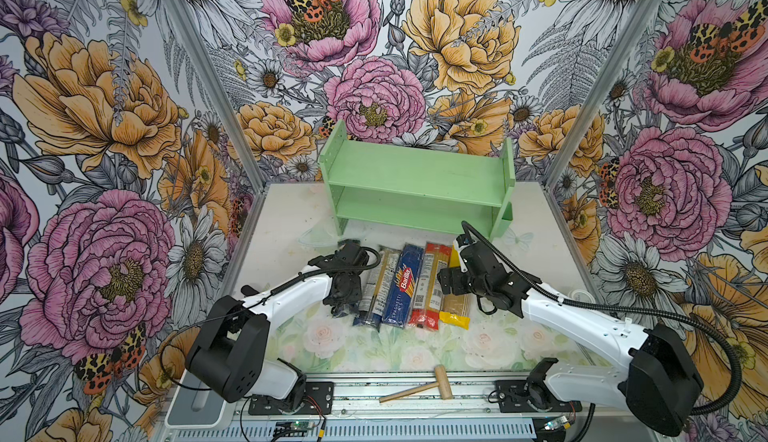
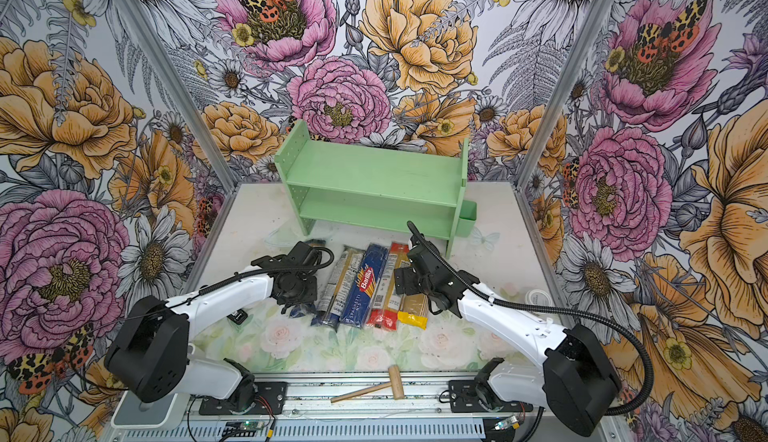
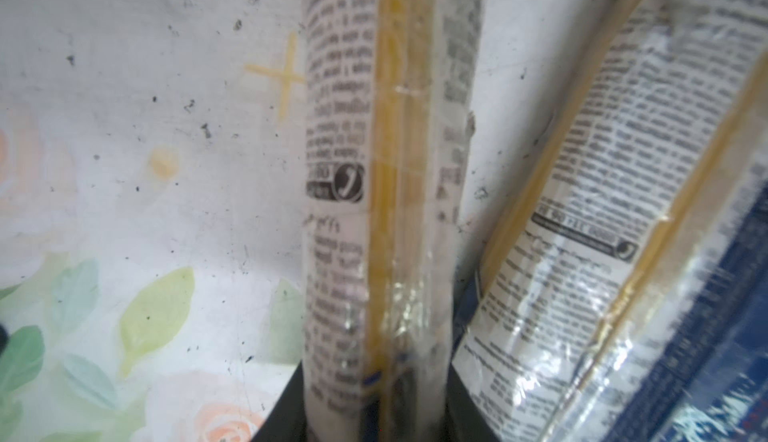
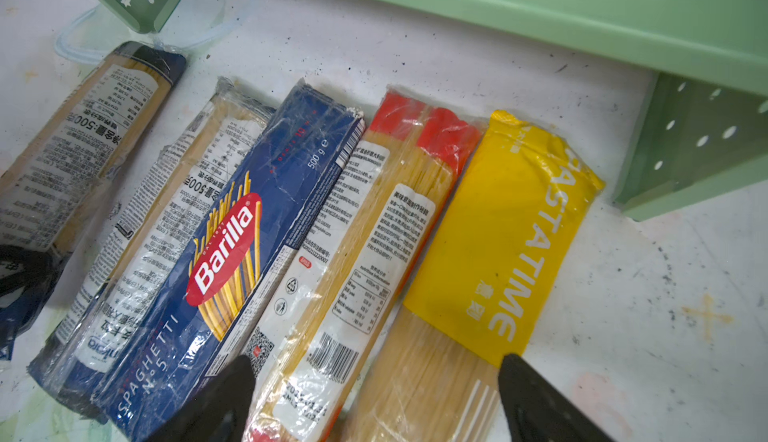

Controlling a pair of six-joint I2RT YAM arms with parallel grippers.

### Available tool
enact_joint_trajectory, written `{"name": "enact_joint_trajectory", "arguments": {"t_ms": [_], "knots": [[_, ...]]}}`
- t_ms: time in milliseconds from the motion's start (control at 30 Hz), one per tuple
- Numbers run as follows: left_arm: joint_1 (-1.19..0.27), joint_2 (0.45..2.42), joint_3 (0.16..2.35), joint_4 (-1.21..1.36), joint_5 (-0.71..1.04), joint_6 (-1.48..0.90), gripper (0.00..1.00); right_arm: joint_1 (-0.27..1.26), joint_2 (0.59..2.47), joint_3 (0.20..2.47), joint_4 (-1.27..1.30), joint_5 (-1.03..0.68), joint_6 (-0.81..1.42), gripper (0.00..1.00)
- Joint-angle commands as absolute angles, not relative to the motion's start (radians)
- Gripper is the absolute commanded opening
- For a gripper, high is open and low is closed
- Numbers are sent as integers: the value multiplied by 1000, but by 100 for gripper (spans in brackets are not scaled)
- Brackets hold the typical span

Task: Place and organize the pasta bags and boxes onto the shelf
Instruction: 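Close the left gripper on the clear-wrapped spaghetti pack, then lift the clear-wrapped pack upright with the left gripper toward the shelf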

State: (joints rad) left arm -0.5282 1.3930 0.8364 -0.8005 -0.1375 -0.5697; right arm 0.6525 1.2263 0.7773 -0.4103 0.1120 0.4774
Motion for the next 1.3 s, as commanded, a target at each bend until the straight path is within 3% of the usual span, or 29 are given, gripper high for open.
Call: {"name": "enact_joint_trajectory", "arguments": {"t_ms": [0,600,1267], "knots": [[-535,1287,832,-771,-133,-557,0,663,1226,813,-397,110,472,94],[-589,973,903,-886,-90,-608,0,682,1246,833,-397,104,473,94],[-603,834,1059,-1042,-73,-570,0,693,1238,827,-398,117,471,95]]}}
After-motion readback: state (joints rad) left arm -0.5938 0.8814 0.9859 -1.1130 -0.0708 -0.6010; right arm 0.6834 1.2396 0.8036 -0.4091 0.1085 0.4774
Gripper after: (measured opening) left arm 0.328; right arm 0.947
